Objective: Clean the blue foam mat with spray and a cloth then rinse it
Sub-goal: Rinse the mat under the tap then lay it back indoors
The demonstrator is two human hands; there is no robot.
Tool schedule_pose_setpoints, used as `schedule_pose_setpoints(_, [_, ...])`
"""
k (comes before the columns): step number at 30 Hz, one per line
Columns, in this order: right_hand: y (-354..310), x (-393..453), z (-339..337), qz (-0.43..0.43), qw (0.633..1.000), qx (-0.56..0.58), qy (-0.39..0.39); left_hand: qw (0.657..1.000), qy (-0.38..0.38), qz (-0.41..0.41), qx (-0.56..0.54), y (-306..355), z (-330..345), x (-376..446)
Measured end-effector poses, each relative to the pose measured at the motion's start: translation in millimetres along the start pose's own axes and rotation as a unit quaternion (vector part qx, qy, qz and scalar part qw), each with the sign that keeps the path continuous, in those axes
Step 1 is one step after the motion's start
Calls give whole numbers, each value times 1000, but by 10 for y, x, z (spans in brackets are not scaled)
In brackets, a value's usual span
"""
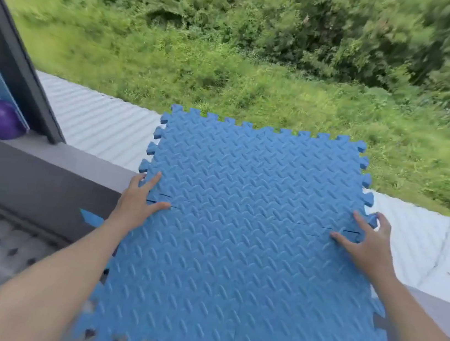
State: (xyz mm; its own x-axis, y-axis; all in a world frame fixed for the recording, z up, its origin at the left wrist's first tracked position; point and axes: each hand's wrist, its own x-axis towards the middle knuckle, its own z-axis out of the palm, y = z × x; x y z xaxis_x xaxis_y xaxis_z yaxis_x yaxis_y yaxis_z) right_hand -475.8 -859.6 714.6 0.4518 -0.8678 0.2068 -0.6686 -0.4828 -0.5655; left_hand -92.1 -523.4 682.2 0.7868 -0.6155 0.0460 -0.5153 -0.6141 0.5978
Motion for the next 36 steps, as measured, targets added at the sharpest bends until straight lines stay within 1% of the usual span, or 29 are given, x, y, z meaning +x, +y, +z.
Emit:
schedule_pose_setpoints(2, [-361,84,402,-11,999,17,-51,999,18,-46,20,-430,-284,-156])
schedule_pose_setpoints(6, [-1070,149,1201,-63,990,14,-122,990,50,-127,38,-1226,-763,-526])
schedule_pose_setpoints(11, [-2003,-128,2126,-114,973,-44,-196,969,96,-216,67,-2121,-1212,-1111])
schedule_pose_setpoints(14, [-2543,-413,2642,-158,956,-59,-239,953,102,-270,96,-2602,-1485,-1529])
schedule_pose_setpoints(19, [-3390,-948,3416,-236,922,-57,-302,922,100,-363,94,-3371,-1893,-2240])
schedule_pose_setpoints(21, [-3708,-1155,3695,-270,904,-85,-322,910,96,-394,85,-3638,-1999,-2470])
schedule_pose_setpoints(26, [-4258,-1585,4462,-342,854,-129,-370,868,94,-480,82,-4277,-1991,-2882])
schedule_pose_setpoints(33, [-4620,-1955,5632,-436,784,-167,-410,806,115,-575,79,-5045,-1591,-3188])
schedule_pose_setpoints(35, [-4647,-2027,6050,-463,771,-171,-402,798,121,-585,77,-5322,-1422,-3199])
schedule_pose_setpoints(36, [-4631,-2061,6281,-474,771,-172,-390,795,123,-589,76,-5477,-1302,-3191])
